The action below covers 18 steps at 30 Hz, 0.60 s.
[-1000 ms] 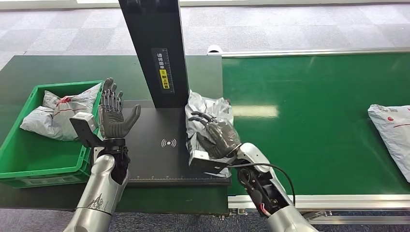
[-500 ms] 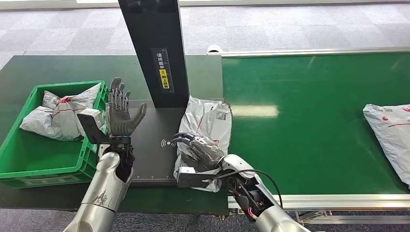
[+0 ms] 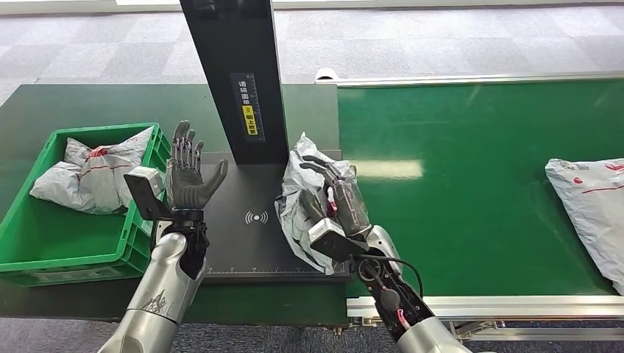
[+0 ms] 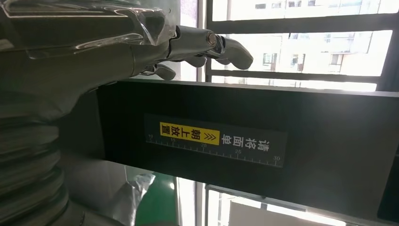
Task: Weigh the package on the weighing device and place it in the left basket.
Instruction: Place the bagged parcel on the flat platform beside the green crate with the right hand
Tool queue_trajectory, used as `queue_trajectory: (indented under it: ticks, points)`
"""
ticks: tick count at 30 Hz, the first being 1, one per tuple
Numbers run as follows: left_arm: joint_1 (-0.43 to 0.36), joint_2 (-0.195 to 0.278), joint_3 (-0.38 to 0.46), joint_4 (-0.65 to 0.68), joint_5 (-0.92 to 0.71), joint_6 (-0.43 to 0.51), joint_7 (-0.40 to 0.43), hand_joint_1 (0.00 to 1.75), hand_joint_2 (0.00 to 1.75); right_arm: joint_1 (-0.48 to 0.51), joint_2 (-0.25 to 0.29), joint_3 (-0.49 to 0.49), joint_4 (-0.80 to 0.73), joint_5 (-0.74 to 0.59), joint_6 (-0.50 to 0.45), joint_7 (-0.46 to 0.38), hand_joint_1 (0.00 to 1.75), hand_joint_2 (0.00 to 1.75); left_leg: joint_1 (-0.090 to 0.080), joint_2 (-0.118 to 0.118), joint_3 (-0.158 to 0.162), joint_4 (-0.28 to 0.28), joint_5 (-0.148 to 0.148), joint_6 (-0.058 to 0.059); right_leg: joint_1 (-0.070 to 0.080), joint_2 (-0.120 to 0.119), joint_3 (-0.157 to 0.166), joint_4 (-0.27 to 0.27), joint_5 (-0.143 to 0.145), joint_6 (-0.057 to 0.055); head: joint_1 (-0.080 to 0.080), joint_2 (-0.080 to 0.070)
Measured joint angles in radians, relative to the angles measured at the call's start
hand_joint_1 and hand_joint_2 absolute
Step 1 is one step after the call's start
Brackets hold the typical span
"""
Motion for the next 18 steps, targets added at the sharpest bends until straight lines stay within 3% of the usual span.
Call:
queue_trajectory:
  ticks: [4, 11, 18]
  points:
    - [-0.005, -0.001, -0.006, 0.009, 0.002, 0.0, -0.001, 0.0, 1.75, -0.001, -0.009, -0.006, -0.005, -0.034, 0.013, -0.001, 0.0, 1.75, 0.0, 0.0, 0.0, 0.0, 0.0, 0.0, 0.0, 0.0, 0.0, 0.0, 0.0, 0.0, 0.0, 0.0]
    - [-0.013, -0.003, -0.014, 0.026, 0.002, -0.001, -0.002, 0.0, 1.75, -0.015, -0.012, -0.025, 0.006, -0.074, 0.125, 0.001, 0.0, 1.75, 0.0, 0.0, 0.0, 0.0, 0.0, 0.0, 0.0, 0.0, 0.0, 0.0, 0.0, 0.0, 0.0, 0.0]
    - [-0.016, -0.001, -0.02, 0.033, 0.009, -0.009, -0.006, 0.0, 1.75, -0.042, -0.006, -0.022, 0.05, -0.084, 0.324, 0.007, 0.0, 1.75, 0.0, 0.0, 0.0, 0.0, 0.0, 0.0, 0.0, 0.0, 0.0, 0.0, 0.0, 0.0, 0.0, 0.0]
